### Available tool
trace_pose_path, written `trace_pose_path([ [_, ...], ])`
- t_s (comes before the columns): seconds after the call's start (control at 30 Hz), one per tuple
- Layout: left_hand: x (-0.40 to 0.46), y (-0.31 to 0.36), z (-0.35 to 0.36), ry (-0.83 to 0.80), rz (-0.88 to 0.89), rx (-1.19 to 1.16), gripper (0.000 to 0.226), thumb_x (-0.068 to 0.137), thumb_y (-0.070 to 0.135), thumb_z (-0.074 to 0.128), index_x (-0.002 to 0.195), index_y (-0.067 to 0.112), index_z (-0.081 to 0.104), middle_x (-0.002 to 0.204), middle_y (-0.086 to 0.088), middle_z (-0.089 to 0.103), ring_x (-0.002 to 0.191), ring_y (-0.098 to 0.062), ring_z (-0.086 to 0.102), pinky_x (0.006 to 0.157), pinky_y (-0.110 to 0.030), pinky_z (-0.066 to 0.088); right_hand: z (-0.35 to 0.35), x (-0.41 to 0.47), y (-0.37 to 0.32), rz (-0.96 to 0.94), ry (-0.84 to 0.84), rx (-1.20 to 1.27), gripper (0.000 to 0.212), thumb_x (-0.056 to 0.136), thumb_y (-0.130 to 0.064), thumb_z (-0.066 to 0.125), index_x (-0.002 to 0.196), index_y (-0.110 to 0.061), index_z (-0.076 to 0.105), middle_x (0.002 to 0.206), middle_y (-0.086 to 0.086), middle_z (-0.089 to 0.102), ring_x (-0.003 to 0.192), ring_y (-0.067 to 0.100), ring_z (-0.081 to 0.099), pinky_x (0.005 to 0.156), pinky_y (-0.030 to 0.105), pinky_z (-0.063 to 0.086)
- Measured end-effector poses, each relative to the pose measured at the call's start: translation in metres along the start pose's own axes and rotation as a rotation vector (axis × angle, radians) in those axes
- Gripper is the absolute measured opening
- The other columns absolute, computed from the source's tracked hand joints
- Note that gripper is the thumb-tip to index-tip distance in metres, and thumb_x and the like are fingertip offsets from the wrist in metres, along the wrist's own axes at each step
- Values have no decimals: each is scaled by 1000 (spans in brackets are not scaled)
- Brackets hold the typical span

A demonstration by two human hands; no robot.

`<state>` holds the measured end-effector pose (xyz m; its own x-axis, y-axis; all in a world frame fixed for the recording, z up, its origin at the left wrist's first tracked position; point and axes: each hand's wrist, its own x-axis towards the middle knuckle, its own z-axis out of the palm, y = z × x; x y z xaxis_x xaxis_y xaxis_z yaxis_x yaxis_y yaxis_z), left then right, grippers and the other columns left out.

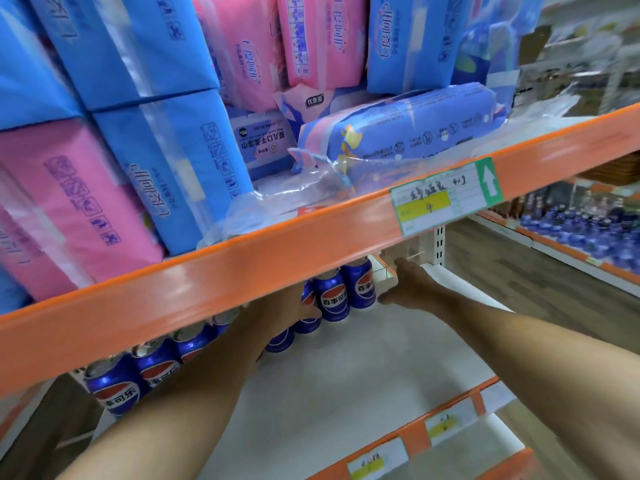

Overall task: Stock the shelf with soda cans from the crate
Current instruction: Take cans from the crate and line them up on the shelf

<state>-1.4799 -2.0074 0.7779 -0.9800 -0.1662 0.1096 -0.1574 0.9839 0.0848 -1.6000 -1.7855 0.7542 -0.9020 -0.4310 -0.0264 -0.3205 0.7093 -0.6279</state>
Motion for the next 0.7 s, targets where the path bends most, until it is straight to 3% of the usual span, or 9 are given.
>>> trace_pose_path([
  [0.1, -11, 2, -4, 97, 64, 78, 85, 78, 50, 77, 147, 20, 36, 146, -4, 48, 131, -26, 48, 105, -37, 39, -2, -24, -3, 24, 26, -85, 54, 82, -15, 75, 130, -5, 53, 124, 14, 61, 108, 28, 62, 67, 21, 47],
  [0.17, -21, 7, -10, 175, 109, 112, 69, 84, 45, 72, 141, 19, 43, 138, -4, 53, 123, -25, 51, 98, -35, 42, 0, -42, -8, 53, 19, -123, 61, 83, -24, 73, 137, -8, 51, 131, 10, 59, 115, 25, 59, 82, 26, 49],
  [0.27, -37, 14, -15, 203, 153, 98, 44, 89, 35, 65, 130, 20, 55, 125, -2, 61, 111, -24, 59, 88, -35, 49, 5, -73, -16, 81, 9, -186, 59, 85, -31, 69, 139, -14, 53, 136, 5, 56, 121, 21, 55, 93, 28, 48],
  [0.4, -67, 19, -15, 10, 188, 55, 26, 90, 32, 60, 112, 19, 64, 107, -2, 67, 100, -24, 64, 77, -30, 47, 16, -114, -27, 139, 46, -211, 51, 85, -32, 70, 132, -16, 58, 132, 4, 58, 117, 21, 56, 90, 26, 47],
  [0.5, -90, 19, -12, -112, 219, -1, 21, 89, 32, 61, 103, 18, 65, 104, -1, 66, 100, -24, 65, 78, -31, 51, 25, -150, -42, 179, 56, -243, 47, 85, -32, 72, 127, -14, 62, 128, 4, 62, 115, 23, 58, 92, 28, 48],
  [0.6, -114, 30, -16, -174, 302, 19, 27, 94, 35, 58, 114, 18, 66, 116, -2, 63, 111, -25, 61, 84, -30, 49, 31, -189, -56, 205, 66, -252, 45, 84, -28, 72, 125, -12, 64, 124, 6, 64, 113, 25, 60, 86, 26, 47],
  [0.7, -138, 43, -20, -184, 358, -9, 34, 91, 37, 62, 122, 22, 65, 120, -3, 65, 108, -24, 61, 91, -34, 53, 34, -229, -68, 215, 75, -312, 40, 82, -24, 70, 117, -5, 67, 116, 14, 68, 107, 31, 64, 85, 33, 53],
])
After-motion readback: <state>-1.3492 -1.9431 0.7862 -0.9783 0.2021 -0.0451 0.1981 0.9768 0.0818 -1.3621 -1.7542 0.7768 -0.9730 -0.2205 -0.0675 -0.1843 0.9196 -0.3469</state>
